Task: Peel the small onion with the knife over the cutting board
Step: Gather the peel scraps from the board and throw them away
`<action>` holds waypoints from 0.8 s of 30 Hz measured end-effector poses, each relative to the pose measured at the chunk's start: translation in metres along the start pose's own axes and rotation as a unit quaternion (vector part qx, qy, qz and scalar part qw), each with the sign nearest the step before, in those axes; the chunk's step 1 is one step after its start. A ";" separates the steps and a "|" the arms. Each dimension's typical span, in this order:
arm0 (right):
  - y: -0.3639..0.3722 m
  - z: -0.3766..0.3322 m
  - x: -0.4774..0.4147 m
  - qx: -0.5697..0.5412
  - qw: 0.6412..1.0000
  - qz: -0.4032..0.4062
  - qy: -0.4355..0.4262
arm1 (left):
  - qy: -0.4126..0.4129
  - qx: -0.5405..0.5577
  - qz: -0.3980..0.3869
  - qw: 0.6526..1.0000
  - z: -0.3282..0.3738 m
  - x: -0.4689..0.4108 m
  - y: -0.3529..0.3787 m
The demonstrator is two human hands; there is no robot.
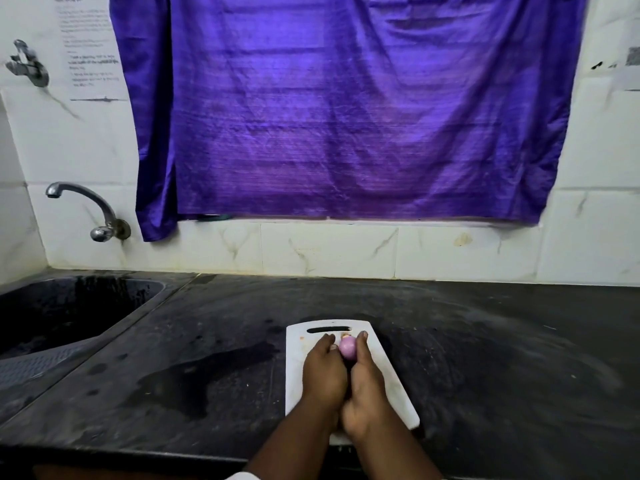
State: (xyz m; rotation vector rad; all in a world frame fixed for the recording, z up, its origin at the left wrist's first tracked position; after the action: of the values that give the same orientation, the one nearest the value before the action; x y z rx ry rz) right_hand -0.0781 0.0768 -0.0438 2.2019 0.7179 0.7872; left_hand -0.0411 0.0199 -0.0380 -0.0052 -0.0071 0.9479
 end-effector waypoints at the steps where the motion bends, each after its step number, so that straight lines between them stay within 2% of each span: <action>1: 0.003 0.002 0.002 -0.055 0.998 -0.020 0.019 | -0.020 0.060 0.019 0.998 0.000 0.001 -0.002; 3: 0.004 0.006 -0.001 -0.106 0.993 -0.042 0.038 | -0.063 0.197 0.037 0.978 0.000 0.005 -0.007; 5: 0.007 0.011 -0.002 -0.113 0.991 -0.063 0.044 | -0.102 0.312 0.027 0.944 0.000 0.011 -0.011; 7: 0.015 0.012 -0.003 -0.099 0.991 -0.085 0.041 | -0.107 0.390 0.001 0.915 0.007 0.016 -0.015; 10: 0.039 0.011 0.005 -0.068 0.989 -0.130 0.022 | -0.080 0.468 0.029 0.880 0.027 0.026 -0.036; 14: 0.083 0.029 0.031 -0.062 0.978 -0.196 0.025 | -0.028 0.521 0.063 0.851 0.057 0.044 -0.082; 17: 0.112 0.063 0.060 -0.034 0.974 -0.220 0.045 | 0.013 0.529 0.081 0.845 0.067 0.065 -0.129; 22: 0.146 0.161 0.107 -0.029 0.943 -0.303 0.133 | 0.088 0.536 0.129 0.830 0.060 0.119 -0.226; 24: 0.147 0.202 0.125 -0.020 0.933 -0.311 0.177 | 0.088 0.546 0.165 0.817 0.045 0.143 -0.258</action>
State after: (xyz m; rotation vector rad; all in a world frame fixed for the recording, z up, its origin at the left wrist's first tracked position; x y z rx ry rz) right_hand 0.1851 -0.0128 -0.0118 1.6435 1.4692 0.8471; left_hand 0.2515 -0.0148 0.0096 1.0053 0.7379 1.1824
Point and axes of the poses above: each hand's wrist, its own x-axis away from the middle knuckle, its own y-axis out of the palm, z = x × y, the point moved 6 cm from there along -x, towards the middle knuckle, and after that the axes turned 3 degrees about y, right-handed, at the moved point
